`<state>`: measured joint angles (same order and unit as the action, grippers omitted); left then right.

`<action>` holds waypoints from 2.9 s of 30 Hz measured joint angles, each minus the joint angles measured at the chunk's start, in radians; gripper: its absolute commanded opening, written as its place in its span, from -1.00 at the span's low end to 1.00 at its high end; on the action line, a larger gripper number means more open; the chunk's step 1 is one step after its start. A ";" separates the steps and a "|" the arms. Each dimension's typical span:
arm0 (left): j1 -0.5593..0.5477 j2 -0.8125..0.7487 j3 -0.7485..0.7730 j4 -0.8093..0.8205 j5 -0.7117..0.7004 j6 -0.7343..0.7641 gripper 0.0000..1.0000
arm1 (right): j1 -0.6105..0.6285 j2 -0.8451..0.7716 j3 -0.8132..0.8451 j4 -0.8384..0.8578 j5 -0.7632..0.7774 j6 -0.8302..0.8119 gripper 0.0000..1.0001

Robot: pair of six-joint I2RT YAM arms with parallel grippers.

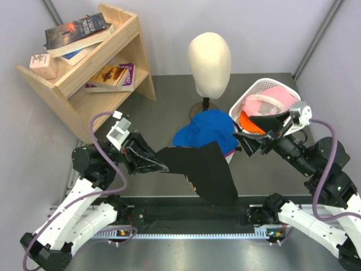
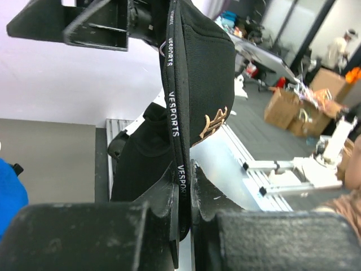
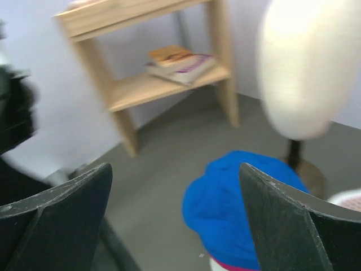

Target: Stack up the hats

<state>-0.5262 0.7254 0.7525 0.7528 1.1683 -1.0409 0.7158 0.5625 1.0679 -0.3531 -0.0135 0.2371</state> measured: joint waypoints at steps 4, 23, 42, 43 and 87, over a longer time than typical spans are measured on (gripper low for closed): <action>0.000 -0.003 0.016 0.005 0.046 -0.002 -1.00 | -0.001 -0.002 -0.015 0.057 -0.274 0.000 0.82; 0.000 0.048 0.031 0.005 0.064 0.005 -1.00 | 0.009 0.034 -0.151 0.193 -0.792 0.043 0.66; 0.000 -0.004 0.023 -0.295 -0.089 0.288 -1.00 | 0.031 -0.107 -0.159 0.095 -0.445 0.024 -1.00; 0.000 -0.017 0.022 -0.323 -0.094 0.309 -1.00 | 0.032 -0.127 -0.148 0.068 -0.367 0.021 -1.00; -0.082 0.247 0.123 -0.197 0.177 0.289 -1.00 | 0.034 -0.193 -0.280 0.539 -0.847 -0.071 -1.00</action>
<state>-0.6086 0.9726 0.8757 0.5556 1.3449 -0.7517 0.7498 0.3698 0.7883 0.1860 -0.8608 0.1661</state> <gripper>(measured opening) 0.089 0.045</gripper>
